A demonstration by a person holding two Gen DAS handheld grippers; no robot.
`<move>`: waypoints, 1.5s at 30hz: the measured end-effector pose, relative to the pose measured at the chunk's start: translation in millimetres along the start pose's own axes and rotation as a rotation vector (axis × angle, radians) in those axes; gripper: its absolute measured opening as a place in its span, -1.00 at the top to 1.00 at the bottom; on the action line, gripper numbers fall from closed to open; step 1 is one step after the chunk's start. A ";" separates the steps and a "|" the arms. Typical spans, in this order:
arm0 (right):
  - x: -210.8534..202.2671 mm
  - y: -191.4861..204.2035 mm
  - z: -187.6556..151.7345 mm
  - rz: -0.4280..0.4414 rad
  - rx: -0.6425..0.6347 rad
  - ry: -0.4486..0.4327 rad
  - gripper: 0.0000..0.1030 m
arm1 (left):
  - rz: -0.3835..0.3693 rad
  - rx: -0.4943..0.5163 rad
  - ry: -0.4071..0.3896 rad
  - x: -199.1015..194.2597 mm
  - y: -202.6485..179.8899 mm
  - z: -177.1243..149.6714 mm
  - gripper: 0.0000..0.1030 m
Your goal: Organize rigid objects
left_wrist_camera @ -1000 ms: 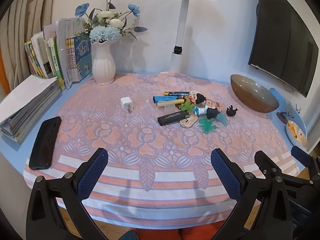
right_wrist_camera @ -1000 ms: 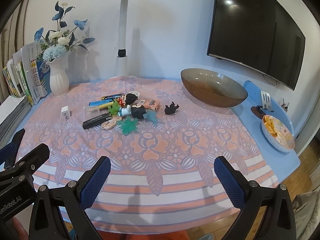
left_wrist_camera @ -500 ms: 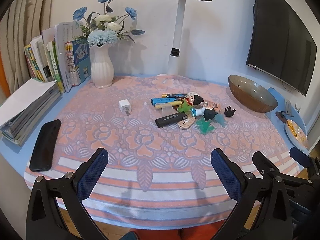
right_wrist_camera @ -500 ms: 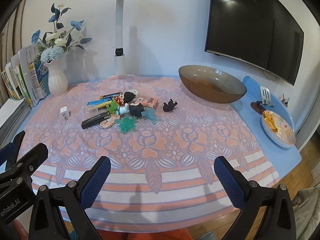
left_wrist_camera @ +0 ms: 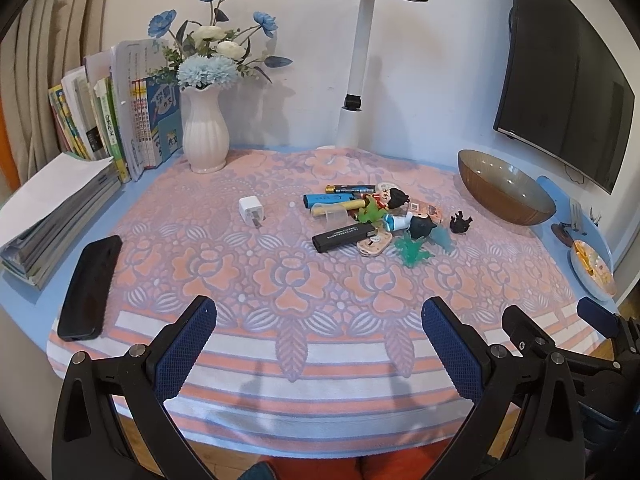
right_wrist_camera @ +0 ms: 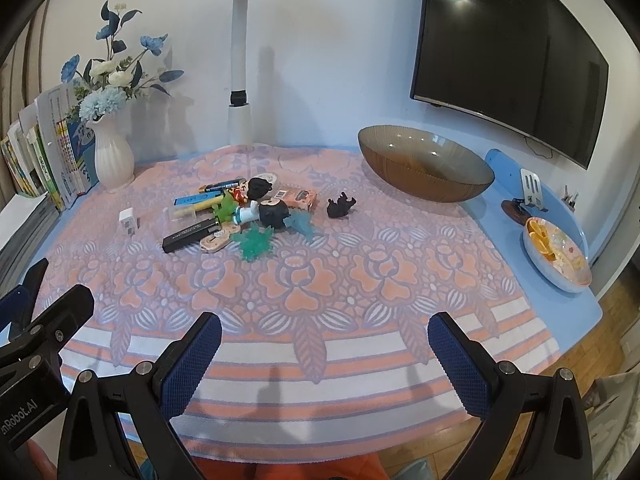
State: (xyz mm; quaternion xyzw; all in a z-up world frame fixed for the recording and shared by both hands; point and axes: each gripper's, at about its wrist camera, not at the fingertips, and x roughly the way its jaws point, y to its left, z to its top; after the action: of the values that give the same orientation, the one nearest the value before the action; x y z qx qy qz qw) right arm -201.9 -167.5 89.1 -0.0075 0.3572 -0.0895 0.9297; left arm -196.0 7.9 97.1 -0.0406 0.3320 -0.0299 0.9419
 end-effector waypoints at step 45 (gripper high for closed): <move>136.2 -53.5 84.3 0.100 -0.009 0.143 -0.47 | 0.040 -0.021 0.196 182.4 82.3 94.6 -0.57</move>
State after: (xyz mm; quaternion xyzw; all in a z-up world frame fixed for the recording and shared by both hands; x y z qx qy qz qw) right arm -55.1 -247.8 65.8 0.0125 0.4232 -0.0415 0.9050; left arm 7.6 79.9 49.0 -0.0404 0.4236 -0.0115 0.9049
